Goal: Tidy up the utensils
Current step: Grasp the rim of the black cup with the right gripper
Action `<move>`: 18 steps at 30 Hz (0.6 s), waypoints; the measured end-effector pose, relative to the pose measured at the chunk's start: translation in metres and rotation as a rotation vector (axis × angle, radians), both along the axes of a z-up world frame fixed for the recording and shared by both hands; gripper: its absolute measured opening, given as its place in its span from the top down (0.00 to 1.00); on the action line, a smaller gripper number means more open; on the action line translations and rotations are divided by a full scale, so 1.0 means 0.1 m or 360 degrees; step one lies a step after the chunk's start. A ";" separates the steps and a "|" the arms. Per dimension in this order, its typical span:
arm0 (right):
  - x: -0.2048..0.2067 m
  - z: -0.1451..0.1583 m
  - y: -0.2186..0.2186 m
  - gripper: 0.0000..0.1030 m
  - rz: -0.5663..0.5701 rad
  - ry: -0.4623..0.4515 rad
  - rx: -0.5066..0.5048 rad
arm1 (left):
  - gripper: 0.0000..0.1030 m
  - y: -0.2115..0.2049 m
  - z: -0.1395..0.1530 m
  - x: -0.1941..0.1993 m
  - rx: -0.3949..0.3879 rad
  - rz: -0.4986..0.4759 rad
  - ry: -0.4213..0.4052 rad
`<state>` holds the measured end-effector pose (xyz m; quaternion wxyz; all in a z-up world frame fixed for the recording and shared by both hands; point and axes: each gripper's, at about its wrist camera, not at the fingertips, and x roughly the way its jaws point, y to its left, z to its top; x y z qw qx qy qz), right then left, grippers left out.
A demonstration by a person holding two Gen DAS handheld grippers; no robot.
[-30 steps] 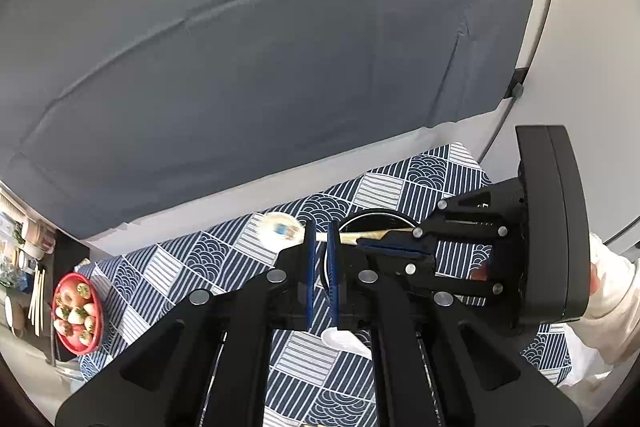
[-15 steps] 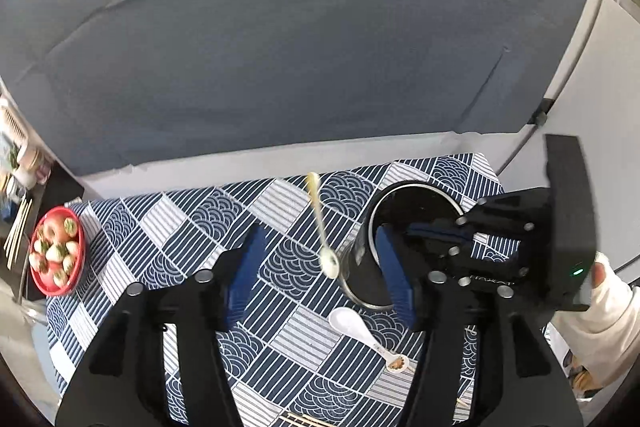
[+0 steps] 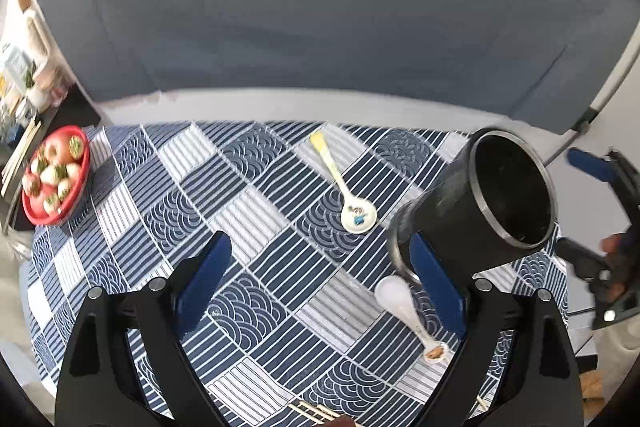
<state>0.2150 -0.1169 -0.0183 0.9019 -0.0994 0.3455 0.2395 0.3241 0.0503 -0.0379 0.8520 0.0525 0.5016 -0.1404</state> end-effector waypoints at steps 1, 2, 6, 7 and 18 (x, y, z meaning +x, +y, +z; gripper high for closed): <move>-0.04 0.00 0.00 0.14 -0.0005 -0.0003 -0.0013 | 0.14 0.01 -0.05 0.01 0.0007 0.0005 0.0013; -0.06 -0.01 0.00 0.13 -0.0011 -0.0001 -0.0025 | 0.14 0.03 -0.11 0.01 0.0010 0.0015 0.0022; -0.20 -0.12 0.01 0.09 -0.0050 0.0032 -0.0106 | 0.14 0.07 -0.29 0.01 -0.0045 0.0023 0.0064; -0.23 -0.15 0.00 0.09 -0.0053 0.0040 -0.0111 | 0.14 0.07 -0.31 -0.01 -0.0026 0.0023 0.0049; -0.66 -0.36 -0.01 0.09 -0.0198 0.0193 -0.0279 | 0.13 0.03 -0.32 -0.42 -0.0004 0.0095 -0.0089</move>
